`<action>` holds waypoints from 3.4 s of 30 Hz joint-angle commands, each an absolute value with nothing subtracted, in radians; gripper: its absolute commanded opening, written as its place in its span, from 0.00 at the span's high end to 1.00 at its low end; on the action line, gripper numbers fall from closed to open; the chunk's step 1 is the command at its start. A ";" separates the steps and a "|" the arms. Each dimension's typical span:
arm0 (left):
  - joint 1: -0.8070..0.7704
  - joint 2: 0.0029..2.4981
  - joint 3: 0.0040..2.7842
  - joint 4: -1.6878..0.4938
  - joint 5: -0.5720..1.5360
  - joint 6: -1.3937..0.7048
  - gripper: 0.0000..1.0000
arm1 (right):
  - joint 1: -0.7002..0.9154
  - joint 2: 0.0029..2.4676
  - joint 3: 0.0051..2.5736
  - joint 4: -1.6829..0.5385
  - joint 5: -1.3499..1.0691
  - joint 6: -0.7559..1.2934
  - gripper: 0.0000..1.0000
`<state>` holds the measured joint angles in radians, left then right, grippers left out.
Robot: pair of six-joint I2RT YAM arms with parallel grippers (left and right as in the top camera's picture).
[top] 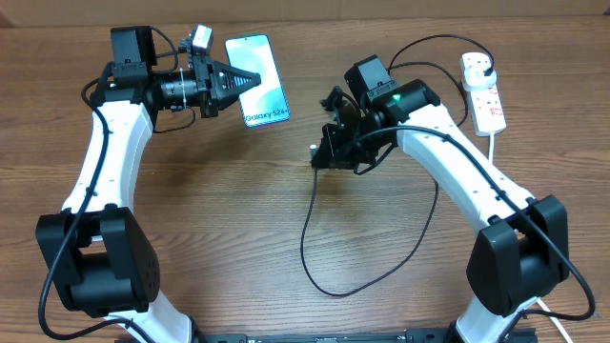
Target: Plug charger to phone and switch on socket
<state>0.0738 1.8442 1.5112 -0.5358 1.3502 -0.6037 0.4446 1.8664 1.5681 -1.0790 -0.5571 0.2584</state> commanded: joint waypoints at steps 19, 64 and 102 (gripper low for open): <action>0.074 1.845 1.512 -0.530 1.283 -0.610 0.96 | 0.448 1.859 1.166 -0.659 -0.089 0.641 0.77; 0.072 1.845 1.512 -0.547 1.283 -0.610 0.96 | 0.366 1.859 1.152 -0.731 -0.066 0.809 0.46; 0.072 1.845 1.512 -0.550 1.309 -0.609 0.96 | 0.403 1.942 1.153 -0.694 0.007 0.891 0.76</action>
<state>0.0738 1.8442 1.5112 -0.5529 1.2564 -0.6041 0.4011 1.9030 1.1625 -0.6865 -0.0246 0.8848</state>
